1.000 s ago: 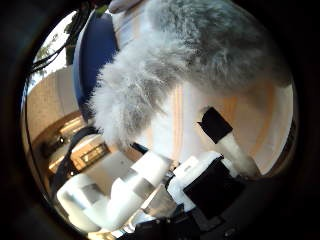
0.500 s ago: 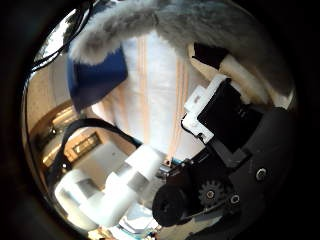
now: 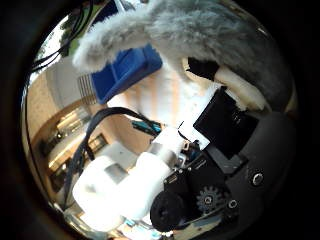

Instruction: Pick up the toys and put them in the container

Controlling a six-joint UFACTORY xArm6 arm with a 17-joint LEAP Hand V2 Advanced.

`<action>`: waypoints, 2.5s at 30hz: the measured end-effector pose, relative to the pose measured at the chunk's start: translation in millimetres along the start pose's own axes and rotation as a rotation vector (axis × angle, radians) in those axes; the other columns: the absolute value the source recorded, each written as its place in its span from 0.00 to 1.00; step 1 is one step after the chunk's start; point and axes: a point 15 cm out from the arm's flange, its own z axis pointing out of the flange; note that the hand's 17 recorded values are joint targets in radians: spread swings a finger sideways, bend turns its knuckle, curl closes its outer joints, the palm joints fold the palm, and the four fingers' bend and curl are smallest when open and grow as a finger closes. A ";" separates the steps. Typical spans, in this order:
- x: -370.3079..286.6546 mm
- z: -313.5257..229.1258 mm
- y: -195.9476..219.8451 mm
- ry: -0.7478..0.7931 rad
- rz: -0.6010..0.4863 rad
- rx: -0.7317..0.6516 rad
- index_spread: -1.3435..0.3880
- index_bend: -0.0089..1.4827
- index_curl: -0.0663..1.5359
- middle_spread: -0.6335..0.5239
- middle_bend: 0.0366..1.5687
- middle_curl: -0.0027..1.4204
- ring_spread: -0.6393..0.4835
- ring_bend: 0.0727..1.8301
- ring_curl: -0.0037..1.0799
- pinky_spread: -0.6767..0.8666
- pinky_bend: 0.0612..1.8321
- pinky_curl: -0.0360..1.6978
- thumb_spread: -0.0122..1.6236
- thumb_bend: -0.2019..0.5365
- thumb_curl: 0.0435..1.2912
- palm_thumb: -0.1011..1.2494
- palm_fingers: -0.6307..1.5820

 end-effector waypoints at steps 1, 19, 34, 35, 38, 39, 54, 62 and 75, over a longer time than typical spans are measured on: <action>-9.7 -17.9 2.6 0.001 -0.013 0.016 0.34 0.35 0.24 0.30 0.63 0.66 0.50 0.70 0.72 0.59 0.76 0.27 0.72 0.26 0.40 0.81 0.73; -234.5 -123.6 -153.4 -0.128 -0.264 0.228 0.23 0.50 0.41 0.29 0.74 0.79 0.47 0.82 0.79 0.52 0.86 0.40 0.74 0.23 0.45 0.75 0.60; -215.5 -37.4 -199.3 -0.156 -0.313 0.055 0.51 0.18 0.32 0.57 0.09 0.37 0.79 0.25 0.35 0.68 0.43 0.23 0.75 0.24 0.37 0.68 0.18; -210.0 -39.2 -199.4 -0.160 -0.316 0.063 0.50 0.15 0.31 0.57 0.07 0.35 0.80 0.23 0.33 0.68 0.41 0.22 0.75 0.24 0.37 0.68 0.19; -188.4 -48.5 -195.7 -0.180 -0.305 0.097 0.50 0.12 0.28 0.58 0.05 0.31 0.82 0.20 0.31 0.70 0.37 0.20 0.74 0.24 0.37 0.67 0.22; -182.4 -54.9 -192.5 -0.181 -0.297 0.117 0.50 0.11 0.27 0.59 0.05 0.30 0.82 0.19 0.31 0.70 0.37 0.20 0.74 0.24 0.37 0.67 0.22; 61.4 -73.1 -189.0 -0.187 0.256 0.410 0.69 0.11 0.21 0.64 0.10 0.25 0.84 0.23 0.31 0.73 0.36 0.17 0.72 0.23 0.33 0.58 0.34; 124.8 -22.3 -206.2 -0.125 0.437 0.354 0.74 0.10 0.20 0.64 0.10 0.25 0.85 0.26 0.32 0.73 0.37 0.17 0.72 0.23 0.32 0.55 0.36; 152.3 42.5 -230.3 -0.161 0.506 0.264 0.78 0.11 0.19 0.61 0.11 0.26 0.85 0.29 0.32 0.74 0.40 0.15 0.72 0.25 0.32 0.57 0.43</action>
